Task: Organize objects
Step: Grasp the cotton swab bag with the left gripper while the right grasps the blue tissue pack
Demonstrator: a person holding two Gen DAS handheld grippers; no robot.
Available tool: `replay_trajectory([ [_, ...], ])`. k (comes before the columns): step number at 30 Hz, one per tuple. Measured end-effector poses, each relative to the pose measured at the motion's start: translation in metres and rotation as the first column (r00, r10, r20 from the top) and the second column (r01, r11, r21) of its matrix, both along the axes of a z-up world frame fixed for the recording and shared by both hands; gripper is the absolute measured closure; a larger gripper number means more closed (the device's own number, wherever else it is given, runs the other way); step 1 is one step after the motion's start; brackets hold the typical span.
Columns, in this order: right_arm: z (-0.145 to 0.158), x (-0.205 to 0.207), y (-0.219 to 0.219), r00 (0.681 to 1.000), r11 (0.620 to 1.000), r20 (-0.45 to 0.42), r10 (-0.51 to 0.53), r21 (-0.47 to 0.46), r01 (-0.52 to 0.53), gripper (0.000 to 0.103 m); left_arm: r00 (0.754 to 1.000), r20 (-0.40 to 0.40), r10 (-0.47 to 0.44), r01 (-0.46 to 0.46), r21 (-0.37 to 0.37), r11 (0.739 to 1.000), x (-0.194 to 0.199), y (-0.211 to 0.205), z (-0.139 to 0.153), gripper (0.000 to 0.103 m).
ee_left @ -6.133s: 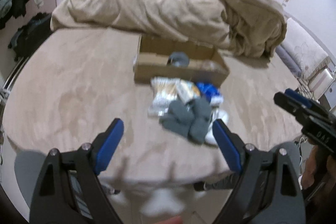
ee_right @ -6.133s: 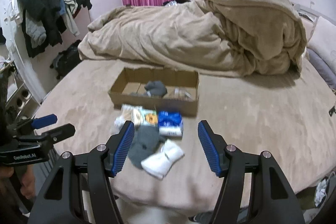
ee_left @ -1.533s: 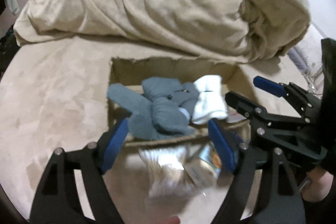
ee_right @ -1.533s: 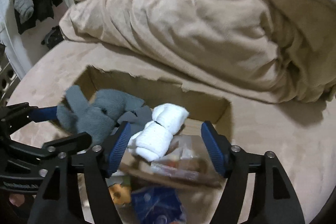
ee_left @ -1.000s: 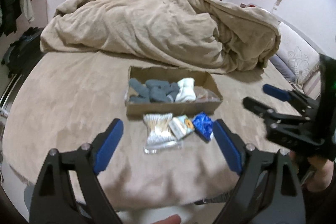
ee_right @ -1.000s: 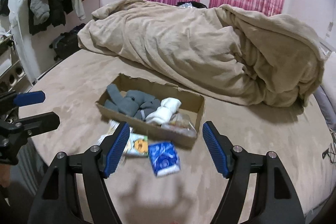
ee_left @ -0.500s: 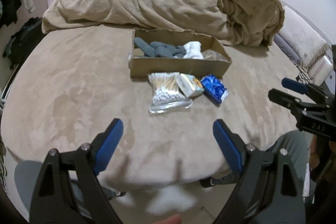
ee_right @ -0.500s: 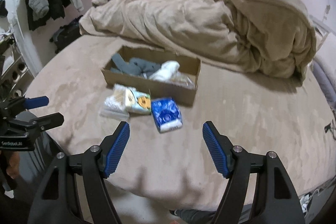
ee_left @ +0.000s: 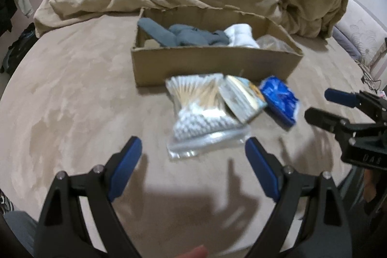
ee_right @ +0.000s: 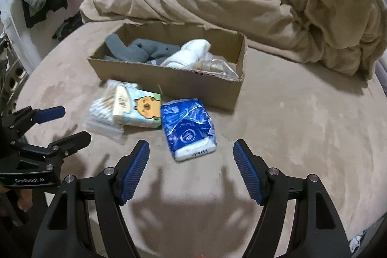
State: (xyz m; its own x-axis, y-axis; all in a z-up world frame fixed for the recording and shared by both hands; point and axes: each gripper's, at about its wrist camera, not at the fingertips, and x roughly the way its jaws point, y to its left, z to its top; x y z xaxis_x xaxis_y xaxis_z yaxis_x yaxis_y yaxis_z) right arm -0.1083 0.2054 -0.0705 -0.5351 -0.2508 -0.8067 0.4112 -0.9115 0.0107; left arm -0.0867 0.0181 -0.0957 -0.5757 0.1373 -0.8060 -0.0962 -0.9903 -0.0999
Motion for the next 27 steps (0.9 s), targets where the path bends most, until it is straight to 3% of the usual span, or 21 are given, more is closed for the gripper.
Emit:
replay_trajectory([
  [4,-0.014,-0.012,-0.004,1.000,1.000,0.014,0.005,0.013,-0.005,0.028,1.000,0.005,0.014,-0.014,0.022,1.000,-0.018,-0.006,-0.007,0.014],
  [10,-0.031,-0.028,-0.011,1.000,1.000,0.030,0.004,0.029,-0.005,0.028,0.998,0.025,-0.057,0.058,-0.024,0.998,-0.040,0.008,-0.016,0.014],
  [17,-0.041,-0.038,-0.015,0.999,0.999,0.047,0.015,0.035,-0.016,0.028,0.995,0.100,-0.031,0.024,0.067,0.997,-0.052,0.008,-0.030,0.010],
  [20,-0.046,-0.039,-0.012,0.998,1.000,0.065,0.006,0.029,-0.008,0.032,0.995,0.095,-0.021,0.013,0.090,0.996,-0.051,0.007,-0.032,0.012],
  [21,-0.046,-0.038,-0.010,0.998,1.000,0.067,0.003,0.026,-0.005,0.040,0.995,0.091,-0.028,0.020,0.090,0.996,-0.051,0.008,-0.031,0.016],
  [24,-0.045,-0.036,-0.007,0.998,1.000,0.069,0.005,0.017,-0.007,0.046,0.994,0.079,-0.071,0.061,0.121,0.991,-0.046,0.012,-0.027,0.046],
  [27,-0.043,-0.034,-0.006,0.997,1.000,0.072,0.005,0.004,-0.005,0.048,0.995,0.056,-0.079,0.073,0.100,0.992,-0.042,0.016,-0.020,0.057],
])
